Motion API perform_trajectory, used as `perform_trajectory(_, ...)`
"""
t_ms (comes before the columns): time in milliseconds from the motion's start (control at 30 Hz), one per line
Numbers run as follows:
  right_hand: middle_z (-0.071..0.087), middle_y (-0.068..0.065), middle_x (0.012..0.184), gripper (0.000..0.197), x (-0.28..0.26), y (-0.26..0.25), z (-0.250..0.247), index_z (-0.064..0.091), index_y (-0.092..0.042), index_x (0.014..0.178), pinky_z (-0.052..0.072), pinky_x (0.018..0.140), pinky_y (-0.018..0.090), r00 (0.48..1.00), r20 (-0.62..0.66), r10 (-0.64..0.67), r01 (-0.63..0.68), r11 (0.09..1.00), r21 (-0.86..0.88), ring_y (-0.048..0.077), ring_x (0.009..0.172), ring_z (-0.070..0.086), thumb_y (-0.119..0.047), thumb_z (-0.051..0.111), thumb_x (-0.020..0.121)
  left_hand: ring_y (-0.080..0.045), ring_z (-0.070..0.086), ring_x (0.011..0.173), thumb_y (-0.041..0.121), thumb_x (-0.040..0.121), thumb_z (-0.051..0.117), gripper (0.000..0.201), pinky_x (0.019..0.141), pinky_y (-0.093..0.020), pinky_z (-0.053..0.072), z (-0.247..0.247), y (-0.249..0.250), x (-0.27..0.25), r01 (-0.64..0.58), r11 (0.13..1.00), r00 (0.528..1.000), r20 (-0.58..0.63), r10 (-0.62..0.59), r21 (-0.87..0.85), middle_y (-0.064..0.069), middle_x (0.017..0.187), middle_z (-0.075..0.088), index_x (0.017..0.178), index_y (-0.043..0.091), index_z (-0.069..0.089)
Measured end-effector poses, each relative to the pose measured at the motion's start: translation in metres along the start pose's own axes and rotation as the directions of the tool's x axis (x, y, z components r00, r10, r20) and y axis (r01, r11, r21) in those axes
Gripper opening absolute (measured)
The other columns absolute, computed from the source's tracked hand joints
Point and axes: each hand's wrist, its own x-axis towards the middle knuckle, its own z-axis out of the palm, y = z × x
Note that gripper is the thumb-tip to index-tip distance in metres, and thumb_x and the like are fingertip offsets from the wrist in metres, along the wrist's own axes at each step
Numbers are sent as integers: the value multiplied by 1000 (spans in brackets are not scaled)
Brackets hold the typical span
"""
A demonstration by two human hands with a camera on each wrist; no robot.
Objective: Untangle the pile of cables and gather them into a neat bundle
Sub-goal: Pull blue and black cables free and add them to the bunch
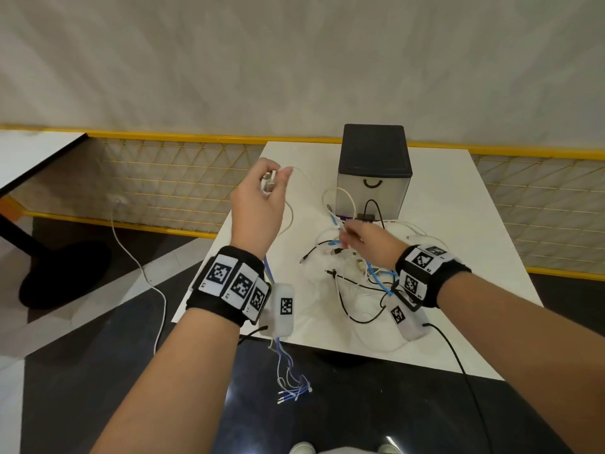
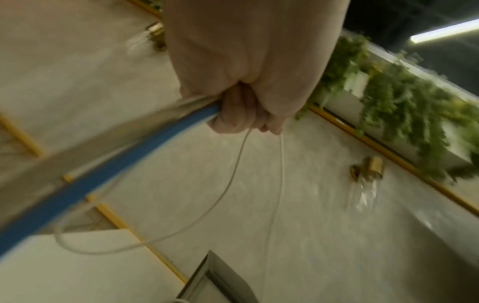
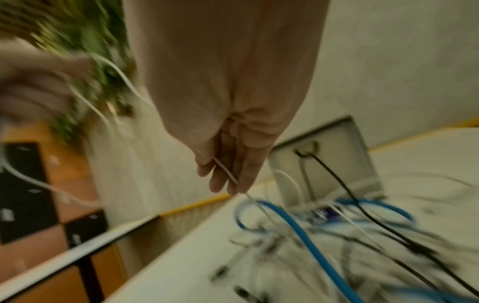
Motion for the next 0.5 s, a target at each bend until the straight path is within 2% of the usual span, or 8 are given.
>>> perform_trajectory(67, 63, 3, 93, 22, 0, 28, 12, 52, -18, 84, 45, 74, 31, 991, 34, 126, -123, 989, -78, 23, 82, 58, -16, 38, 100, -2, 37, 47, 32, 96, 61, 19, 47, -13, 30, -4, 1, 3, 35, 999, 997, -69, -36, -24, 10, 61, 44, 85, 19, 54)
perform_trajectory(133, 61, 4, 91, 22, 3, 41, 16, 52, -15, 86, 44, 73, 32, 984, 17, 180, -178, 982, -69, 25, 81, 56, -16, 36, 101, -4, 36, 47, 34, 96, 61, 20, 47, -16, 30, -6, -2, 5, 55, 998, 994, -90, -55, -3, 8, 60, 44, 84, 19, 54)
perform_trajectory(233, 51, 3, 78, 26, 12, 32, 6, 49, -14, 82, 42, 63, 22, 977, -83, 197, -165, 941, 295, 16, 69, 45, -15, 34, 102, -8, 36, 49, 35, 97, 59, 23, 47, -21, 30, -10, -10, 6, 125, 991, 989, -86, -122, 36, 6, 58, 43, 82, 18, 54)
perform_trajectory(300, 49, 6, 76, 28, 19, 21, -10, 48, -19, 81, 49, 67, 33, 940, -213, 266, -132, 861, 492, 23, 71, 47, -17, 32, 103, -11, 37, 51, 34, 97, 58, 25, 49, -24, 30, -12, -17, 8, 169, 983, 983, -78, -163, 71, 5, 59, 45, 81, 15, 55)
perform_trajectory(367, 49, 7, 75, 27, 23, 10, -26, 48, -24, 83, 52, 78, 46, 915, -314, 256, -50, 841, 539, 27, 77, 49, -20, 30, 104, -13, 41, 55, 33, 97, 57, 25, 49, -24, 31, -13, -24, 7, 205, 972, 978, -52, -200, 118, 3, 62, 48, 84, 12, 58)
perform_trajectory(433, 48, 6, 74, 25, 24, 1, -38, 49, -25, 88, 54, 83, 48, 905, -376, 201, 38, 840, 542, 31, 76, 51, -24, 30, 104, -16, 49, 64, 32, 96, 59, 19, 51, -22, 34, -10, -26, 6, 255, 953, 967, -20, -256, 162, 3, 70, 56, 94, 13, 59)
perform_trajectory(467, 49, 5, 74, 24, 26, -3, -42, 52, -26, 93, 56, 84, 48, 906, -394, 157, 61, 871, 488, 36, 76, 54, -25, 31, 104, -16, 55, 72, 32, 95, 62, 21, 56, -20, 39, -7, -25, 4, 281, 946, 959, -5, -284, 159, 2, 82, 62, 107, 16, 60)
perform_trajectory(500, 50, 3, 74, 24, 27, -5, -44, 55, -26, 100, 57, 83, 49, 917, -382, 114, 57, 910, 410, 38, 79, 59, -26, 32, 103, -15, 60, 83, 31, 93, 65, 36, 65, -20, 44, -3, -24, 2, 285, 948, 957, 14, -290, 141, 0, 99, 66, 125, 19, 55)
